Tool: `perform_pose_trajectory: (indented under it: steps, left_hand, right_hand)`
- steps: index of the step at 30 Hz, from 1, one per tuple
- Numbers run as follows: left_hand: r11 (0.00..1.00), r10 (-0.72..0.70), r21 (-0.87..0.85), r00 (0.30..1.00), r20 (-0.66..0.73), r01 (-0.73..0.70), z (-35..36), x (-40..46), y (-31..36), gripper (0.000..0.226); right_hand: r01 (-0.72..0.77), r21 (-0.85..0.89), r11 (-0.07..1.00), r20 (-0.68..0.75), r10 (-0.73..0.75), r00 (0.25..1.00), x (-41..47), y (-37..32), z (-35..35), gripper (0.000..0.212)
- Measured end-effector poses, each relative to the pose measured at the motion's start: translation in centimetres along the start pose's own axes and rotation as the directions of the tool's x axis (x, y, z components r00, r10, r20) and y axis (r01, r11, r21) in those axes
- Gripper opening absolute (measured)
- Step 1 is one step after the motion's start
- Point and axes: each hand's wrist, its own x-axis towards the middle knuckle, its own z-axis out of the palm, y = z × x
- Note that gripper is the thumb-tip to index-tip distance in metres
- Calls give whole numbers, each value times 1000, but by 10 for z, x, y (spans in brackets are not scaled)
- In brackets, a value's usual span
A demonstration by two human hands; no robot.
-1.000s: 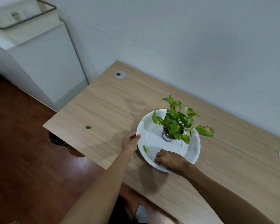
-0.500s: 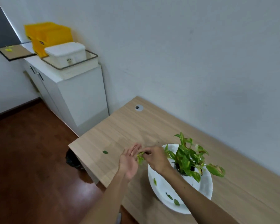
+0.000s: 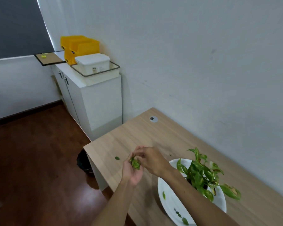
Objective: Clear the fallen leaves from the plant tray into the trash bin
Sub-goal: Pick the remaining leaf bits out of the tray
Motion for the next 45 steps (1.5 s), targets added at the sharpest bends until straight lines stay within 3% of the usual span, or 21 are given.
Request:
perform_pose_trajectory:
  steps: [4, 9, 11, 14, 18, 21, 29, 34, 37, 39, 40, 42, 45]
  left_hand:
    - [999, -20, -40, 1000, 16, 21, -3, -7, -4, 35]
    - [995, -20, 92, 997, -68, 26, -16, -15, -5, 42]
    - [991, -20, 129, 994, -105, 33, -25, -18, -9, 43]
    - [990, -15, 137, 992, -128, 33, -37, -26, -18, 42]
    - [993, -31, 106, 988, -149, 47, -55, -38, -31, 41]
    - [994, -36, 96, 985, -171, 53, -66, -44, -37, 42]
    - [995, -23, 84, 965, -262, 47, -88, -52, -38, 39]
    - [993, -19, 105, 967, -252, 47, -90, -51, -38, 39]
    - [993, -16, 111, 966, -257, 46, -89, -50, -38, 39]
    - [992, -21, 118, 970, -241, 50, -86, -47, -39, 39]
    - [991, -21, 127, 972, -232, 51, -82, -46, -39, 40]
    - [989, -18, 140, 972, -235, 53, -71, -42, -40, 40]
    - [992, -6, 125, 974, -227, 35, -58, -36, -42, 39]
  right_hand:
    - [18, -11, 1000, -81, -19, 997, -11, -5, -4, 23]
    - [-80, 7, 997, -242, 79, 967, -41, 18, -14, 30]
    - [-194, -84, 977, -156, 180, 971, -58, 40, -14, 36]
    - [-319, -242, 916, 87, 348, 933, -85, 79, -6, 41]
    - [-337, -408, 849, 251, 459, 852, -114, 107, 16, 46]
    - [-280, -468, 838, 261, 434, 862, -121, 114, 34, 48]
    - [-269, -483, 833, 102, 359, 928, -127, 134, 57, 20]
    - [-286, -514, 808, 69, 372, 926, -130, 143, 61, 22]
    - [-399, -280, 873, -119, 381, 917, -128, 128, 54, 23]
    - [-297, -76, 952, -244, 271, 931, -117, 105, 41, 9]
    - [-211, -39, 977, -211, 198, 957, -108, 90, 34, 6]
    - [-37, -45, 998, -15, 36, 999, -92, 63, 24, 8]
    - [75, -63, 995, 150, -64, 987, -76, 43, 22, 16]
